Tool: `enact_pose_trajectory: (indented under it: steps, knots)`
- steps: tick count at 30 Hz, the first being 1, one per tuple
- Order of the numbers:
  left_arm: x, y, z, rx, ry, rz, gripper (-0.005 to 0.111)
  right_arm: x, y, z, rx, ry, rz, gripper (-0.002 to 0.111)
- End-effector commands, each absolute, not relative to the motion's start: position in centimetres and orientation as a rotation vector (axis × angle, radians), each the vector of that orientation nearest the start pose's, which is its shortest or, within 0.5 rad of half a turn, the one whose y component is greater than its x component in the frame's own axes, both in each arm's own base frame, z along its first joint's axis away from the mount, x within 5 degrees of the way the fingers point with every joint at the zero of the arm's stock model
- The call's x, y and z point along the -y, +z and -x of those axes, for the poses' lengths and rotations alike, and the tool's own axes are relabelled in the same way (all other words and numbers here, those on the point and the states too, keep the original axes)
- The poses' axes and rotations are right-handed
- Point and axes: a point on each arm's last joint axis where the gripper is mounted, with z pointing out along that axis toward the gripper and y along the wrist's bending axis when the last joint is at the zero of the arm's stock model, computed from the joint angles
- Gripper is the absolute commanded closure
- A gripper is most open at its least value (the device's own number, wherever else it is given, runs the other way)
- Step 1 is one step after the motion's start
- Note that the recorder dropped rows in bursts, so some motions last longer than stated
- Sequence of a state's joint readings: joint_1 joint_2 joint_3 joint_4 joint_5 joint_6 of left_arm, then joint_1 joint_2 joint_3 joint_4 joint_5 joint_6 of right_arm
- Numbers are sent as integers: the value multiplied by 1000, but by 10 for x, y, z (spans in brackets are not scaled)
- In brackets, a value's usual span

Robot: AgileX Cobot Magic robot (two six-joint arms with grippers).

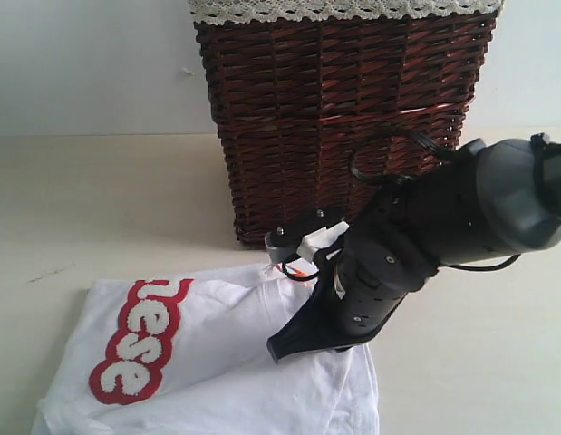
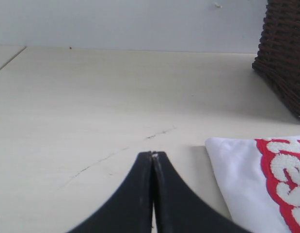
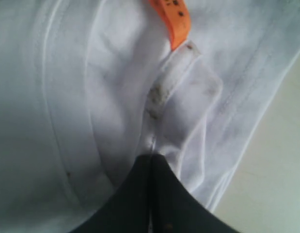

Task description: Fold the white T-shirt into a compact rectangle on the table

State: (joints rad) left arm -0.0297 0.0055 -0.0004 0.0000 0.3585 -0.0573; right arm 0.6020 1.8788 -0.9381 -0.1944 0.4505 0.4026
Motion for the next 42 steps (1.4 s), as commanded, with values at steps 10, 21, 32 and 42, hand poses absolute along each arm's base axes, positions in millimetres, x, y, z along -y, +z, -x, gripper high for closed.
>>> enact_pose_trajectory:
  steps: [10,21,32,42]
  knots:
    - [2,181,-53,-1836,-71,35,107,-178,159,-274,-2679,117,545,89]
    - [2,181,-53,-1836,-71,35,107,-164,148,-282,-2747,94,455,49]
    - [2,181,-53,-1836,-71,35,107,-165,117,-298,-2705,141,433,50]
    - [2,181,-53,-1836,-71,35,107,-176,116,-295,-2675,215,512,58]
